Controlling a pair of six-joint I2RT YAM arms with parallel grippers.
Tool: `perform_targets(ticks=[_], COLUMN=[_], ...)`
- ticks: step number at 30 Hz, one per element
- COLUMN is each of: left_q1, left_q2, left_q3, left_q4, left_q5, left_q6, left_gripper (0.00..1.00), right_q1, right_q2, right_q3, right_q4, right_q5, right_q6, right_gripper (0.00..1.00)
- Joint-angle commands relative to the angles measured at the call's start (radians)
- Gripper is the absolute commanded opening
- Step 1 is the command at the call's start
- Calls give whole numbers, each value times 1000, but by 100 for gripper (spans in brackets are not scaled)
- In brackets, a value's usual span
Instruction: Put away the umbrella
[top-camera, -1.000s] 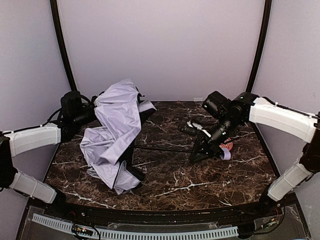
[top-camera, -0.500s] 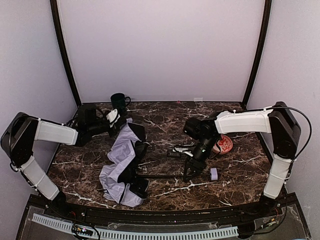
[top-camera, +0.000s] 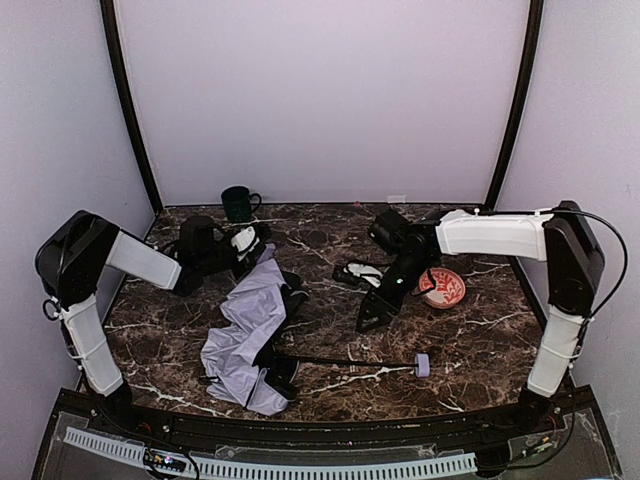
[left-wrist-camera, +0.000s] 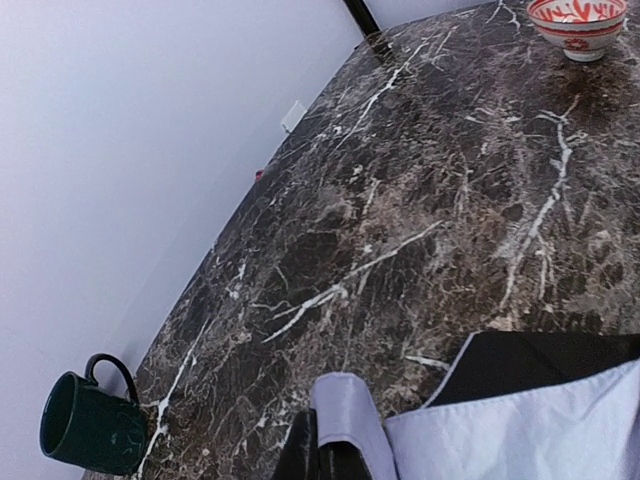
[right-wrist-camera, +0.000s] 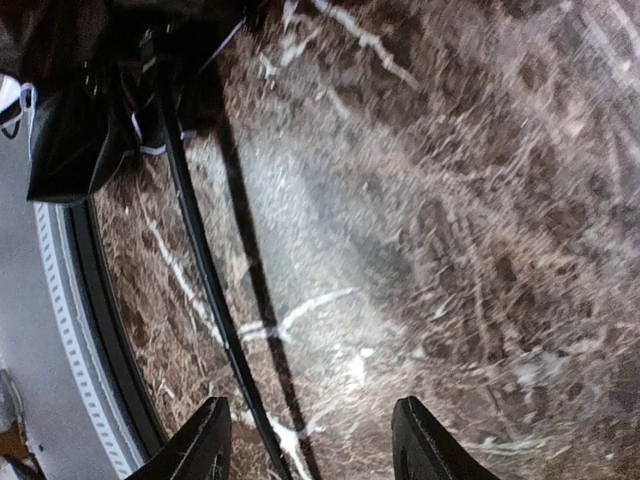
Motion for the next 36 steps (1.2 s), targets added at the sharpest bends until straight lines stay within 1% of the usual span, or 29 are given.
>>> perform_targets(ticks=[1, 3, 5, 6, 7, 8, 10, 11, 12, 13, 14, 15, 17, 20, 23, 24, 25, 26, 29, 31, 33, 35, 36], left_q1=[-8, -8, -9, -10, -9, -10, -7, -4, 2, 11, 22, 32, 40, 39, 46, 46, 43, 38, -12, -99, -187, -236, -240], left_q2=[57, 70, 77, 78, 77, 73, 63, 57, 53, 48, 42, 32, -27, -128, -170, -181, -205, -238, -400, -512, -589, -624, -625], left_q3=[42, 78, 116, 130, 140, 148, 173, 198, 243, 297, 353, 407, 462, 456, 522, 540, 543, 527, 390, 293, 232, 195, 177], left_q4=[115, 88, 44, 37, 37, 39, 35, 7, -52, -139, -236, -322, -447, -549, -719, -781, -827, -854, -857, -887, -952, -1031, -1066], left_q5=[-174, -204, -218, -234, -259, -289, -390, -482, -561, -625, -677, -716, -737, -703, -673, -659, -625, -588, -464, -382, -339, -256, -225], left_q6=[-31, -29, -42, -60, -88, -112, -155, -175, -197, -218, -240, -265, -290, -343, -430, -445, -459, -467, -448, -407, -396, -466, -519], left_gripper=[0, 0, 0, 3, 8, 19, 54, 67, 77, 82, 85, 87, 87, 91, 97, 97, 95, 93, 88, 84, 78, 74, 72], right_q1=[8, 25, 67, 88, 108, 126, 153, 165, 176, 189, 199, 206, 210, 210, 222, 231, 243, 259, 295, 297, 298, 298, 298], right_q2=[-80, -108, -129, -132, -129, -119, -82, -61, -35, -11, 8, 21, 12, -61, -120, -123, -123, -121, -120, -114, -96, -73, -63], right_q3=[43, 39, 38, 41, 45, 49, 67, 80, 93, 112, 132, 149, 146, 53, -56, -86, -109, -141, -234, -277, -291, -288, -289], right_q4=[169, 228, 312, 371, 430, 519, 629, 667, 683, 680, 657, 626, 572, 553, 533, 518, 502, 485, 495, 534, 548, 546, 542], right_q5=[57, 75, 103, 111, 111, 102, 98, 105, 114, 137, 161, 179, 193, 166, 203, 214, 226, 243, 277, 290, 292, 280, 282], right_q6=[130, 170, 208, 229, 254, 282, 340, 371, 393, 404, 408, 405, 387, 352, 349, 350, 349, 345, 348, 359, 355, 340, 332], right_gripper=[54, 54, 54, 54, 55, 56, 56, 56, 56, 57, 57, 57, 57, 57, 57, 57, 57, 57, 57, 57, 54, 50, 48])
